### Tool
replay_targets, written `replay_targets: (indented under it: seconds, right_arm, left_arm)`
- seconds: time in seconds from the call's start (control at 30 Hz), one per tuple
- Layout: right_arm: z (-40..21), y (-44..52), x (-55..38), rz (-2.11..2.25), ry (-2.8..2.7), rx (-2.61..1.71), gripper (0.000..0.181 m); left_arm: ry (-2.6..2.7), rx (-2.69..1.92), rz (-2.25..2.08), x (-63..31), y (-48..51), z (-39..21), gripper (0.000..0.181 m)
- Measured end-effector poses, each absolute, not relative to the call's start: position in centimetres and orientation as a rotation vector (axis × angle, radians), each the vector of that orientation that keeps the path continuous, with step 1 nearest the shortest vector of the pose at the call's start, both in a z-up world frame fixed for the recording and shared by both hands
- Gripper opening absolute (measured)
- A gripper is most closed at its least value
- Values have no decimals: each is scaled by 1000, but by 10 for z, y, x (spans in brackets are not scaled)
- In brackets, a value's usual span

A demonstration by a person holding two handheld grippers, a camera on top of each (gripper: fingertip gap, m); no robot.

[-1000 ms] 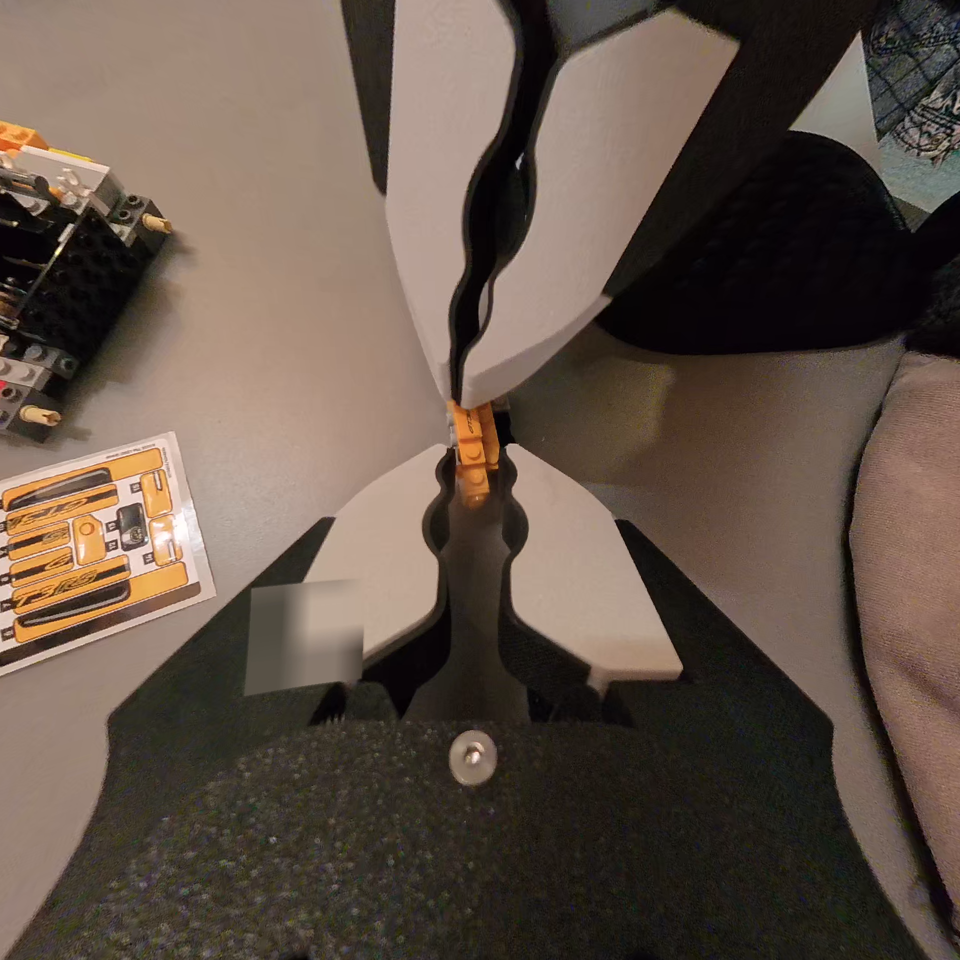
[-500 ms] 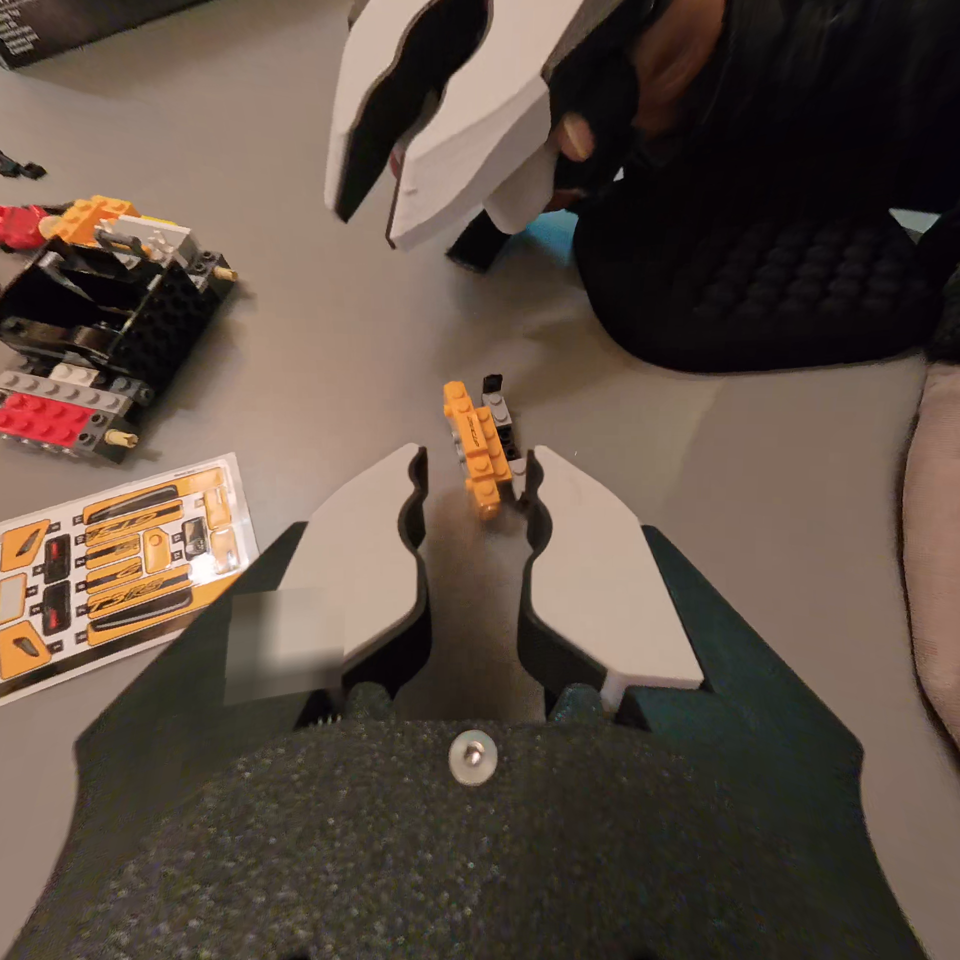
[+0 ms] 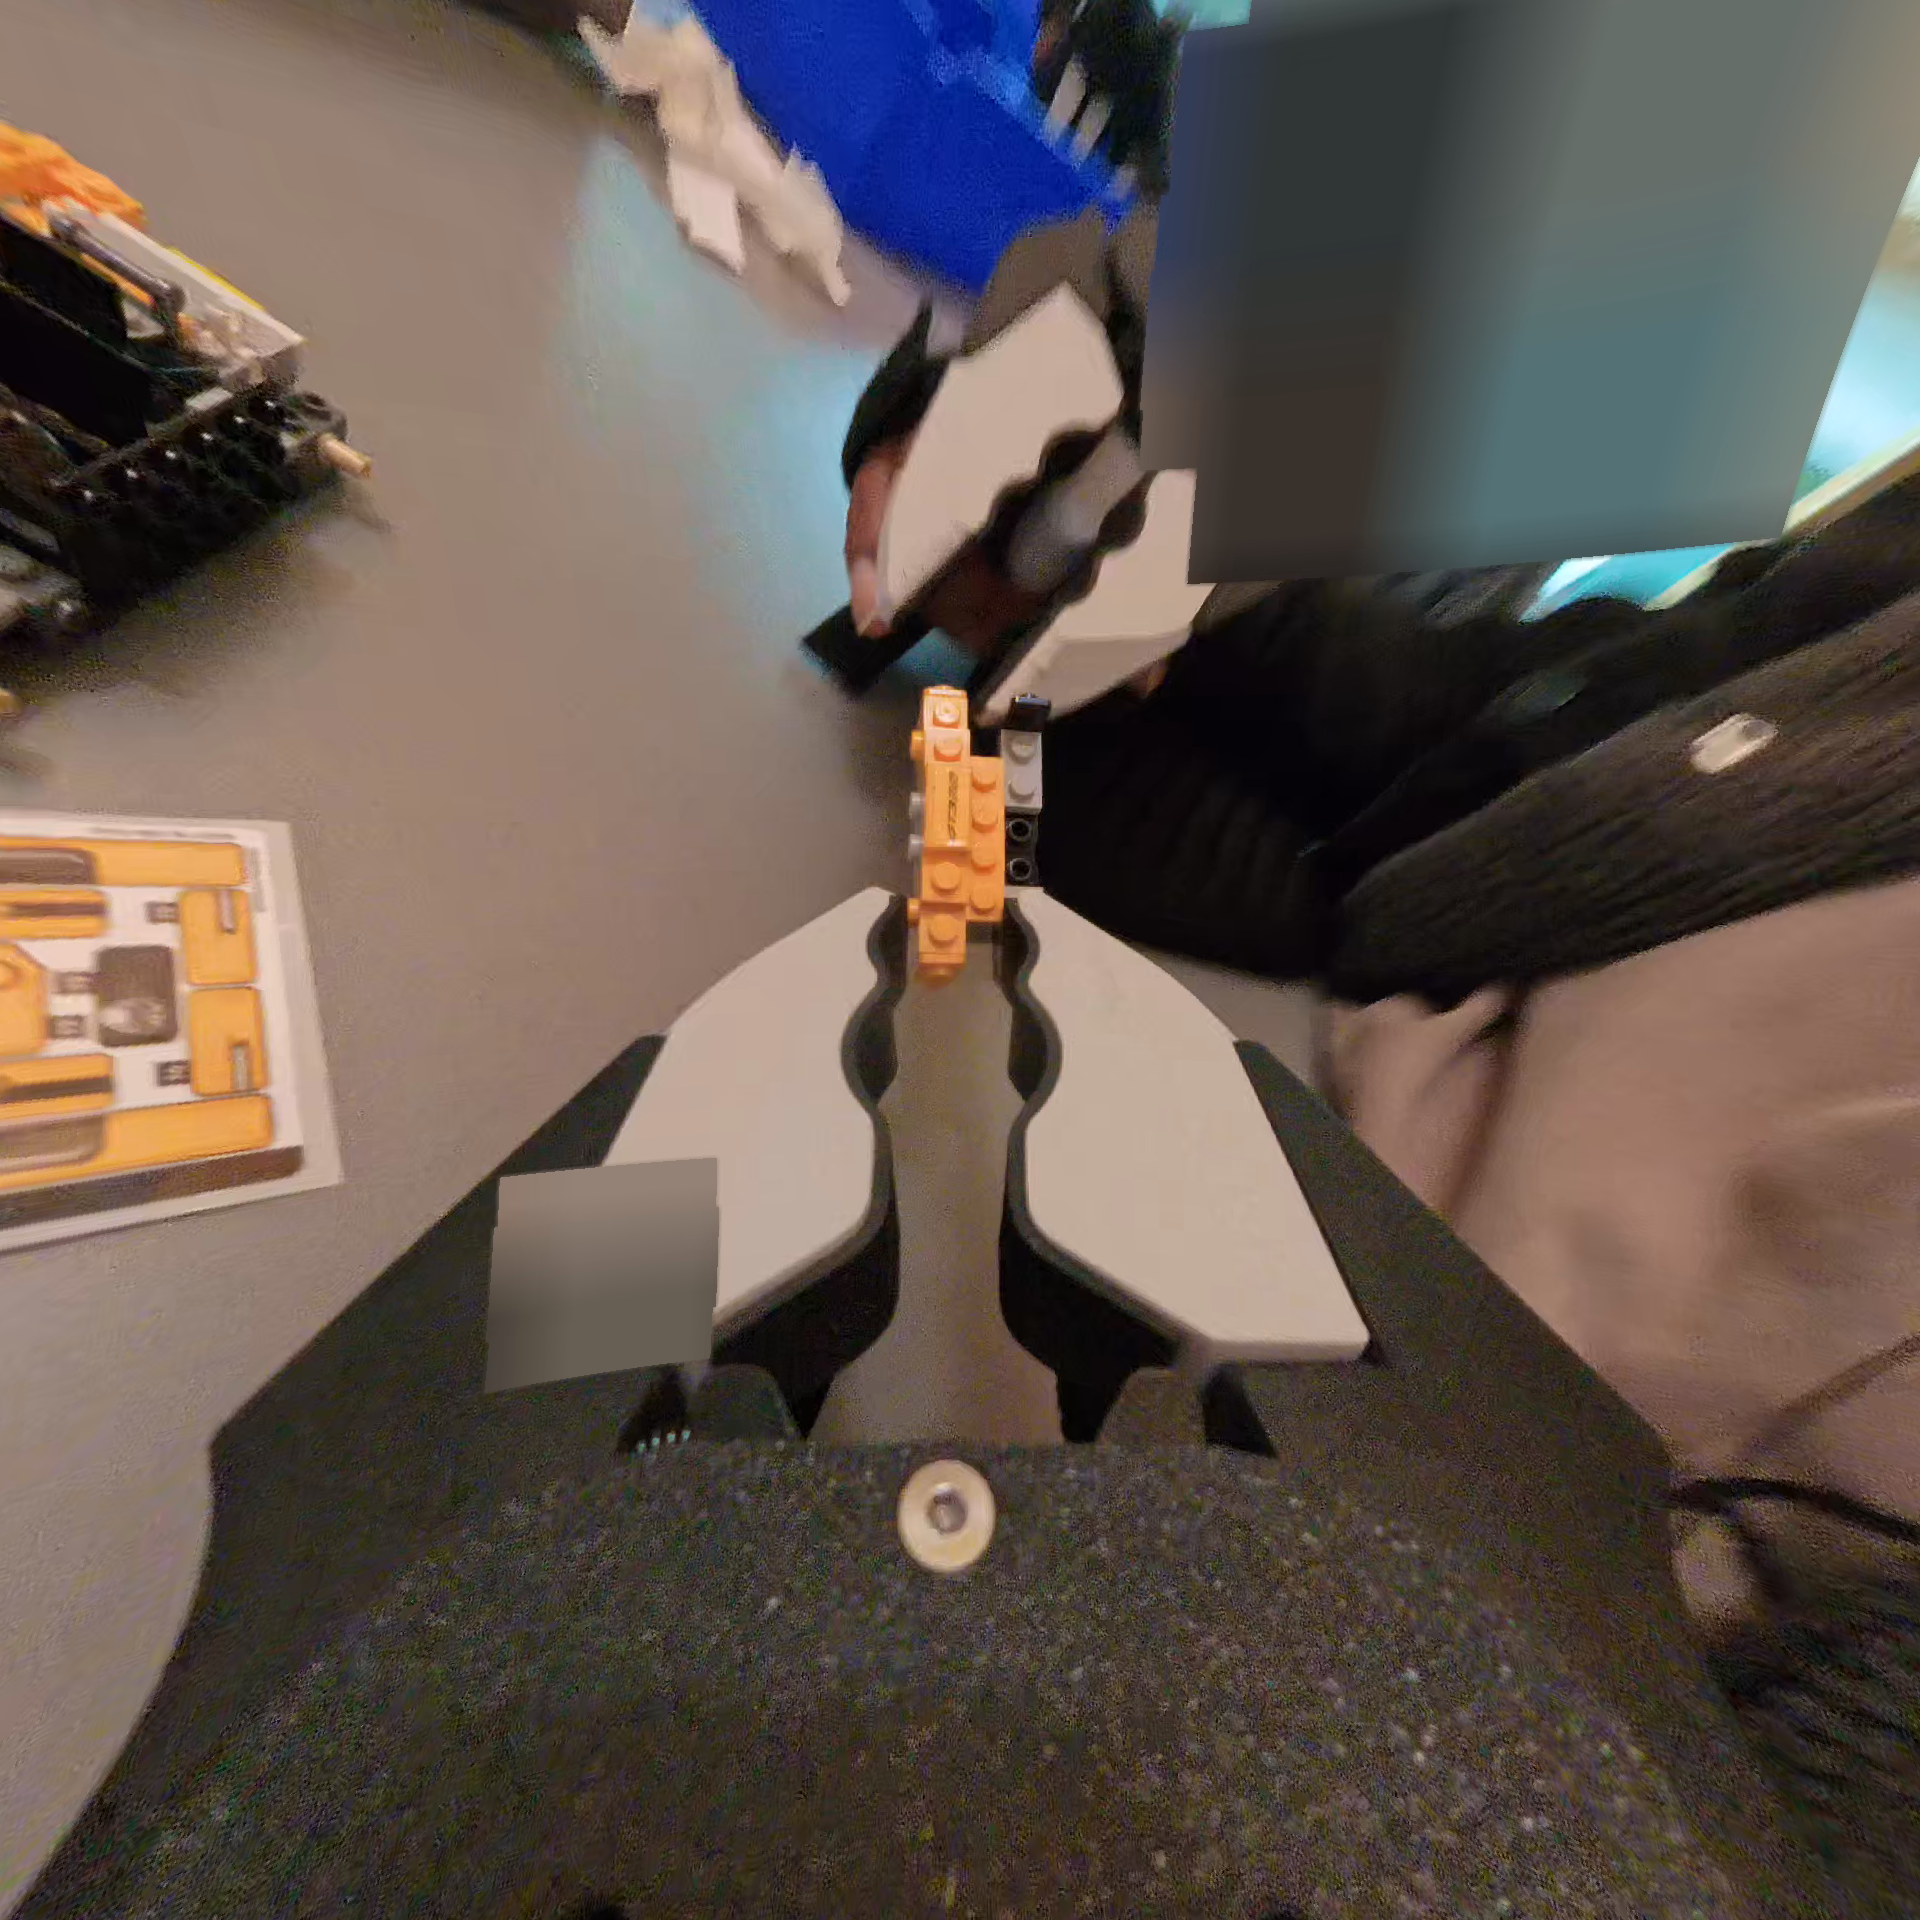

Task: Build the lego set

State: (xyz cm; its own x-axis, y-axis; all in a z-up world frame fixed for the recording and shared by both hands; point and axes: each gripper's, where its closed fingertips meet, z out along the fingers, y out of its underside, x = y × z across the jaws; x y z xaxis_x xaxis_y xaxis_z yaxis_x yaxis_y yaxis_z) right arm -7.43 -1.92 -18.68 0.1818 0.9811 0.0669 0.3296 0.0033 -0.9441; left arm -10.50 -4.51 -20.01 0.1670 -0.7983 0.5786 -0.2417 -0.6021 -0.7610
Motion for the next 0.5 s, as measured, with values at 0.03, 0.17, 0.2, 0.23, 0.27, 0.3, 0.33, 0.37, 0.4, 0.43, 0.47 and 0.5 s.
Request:
replay_targets:
  seconds: [0.03, 0.17, 0.2, 0.23, 0.27, 0.3, 0.33, 0.37, 0.4, 0.43, 0.47, 0.5]
  right_arm:
    - [-181, -20, -74, 902, -1288, -1493, 20]
    - [-159, -22, -74, 1069, -1165, -1445, 20]
    - [-157, -22, -74, 1081, -1148, -1442, 20]
    - [-155, -21, -74, 1088, -1132, -1440, 20]
    - [-154, -21, -75, 1097, -1117, -1438, 20]
    - [-153, -21, -76, 1107, -1109, -1436, 19]
    - [-153, -20, -77, 1113, -1102, -1435, 18]
    - [-153, -20, -77, 1114, -1097, -1436, 18]
    - [-154, -19, -77, 1121, -1093, -1438, 17]
    - [-154, -19, -77, 1133, -1089, -1439, 17]
    - [-153, -19, -77, 1144, -1088, -1435, 17]
    - [-152, -21, -77, 1154, -1093, -1425, 18]
  left_arm:
    - [899, -1931, -1558, -107, -44, -192, 17]
    - [719, -1868, -1816, -113, -42, -171, 17]
    - [705, -1856, -1849, -113, -43, -168, 17]
    - [691, -1842, -1886, -112, -45, -164, 17]
    - [672, -1830, -1924, -112, -46, -161, 17]
    - [652, -1819, -1963, -113, -46, -159, 17]
    - [631, -1804, -2004, -113, -46, -155, 17]
    - [611, -1791, -2044, -114, -47, -153, 17]
    - [594, -1779, -2076, -115, -47, -151, 17]
    - [582, -1771, -2101, -116, -47, -149, 17]
    - [574, -1767, -2120, -116, -47, -148, 17]
    - [568, -1764, -2139, -117, -47, -147, 17]
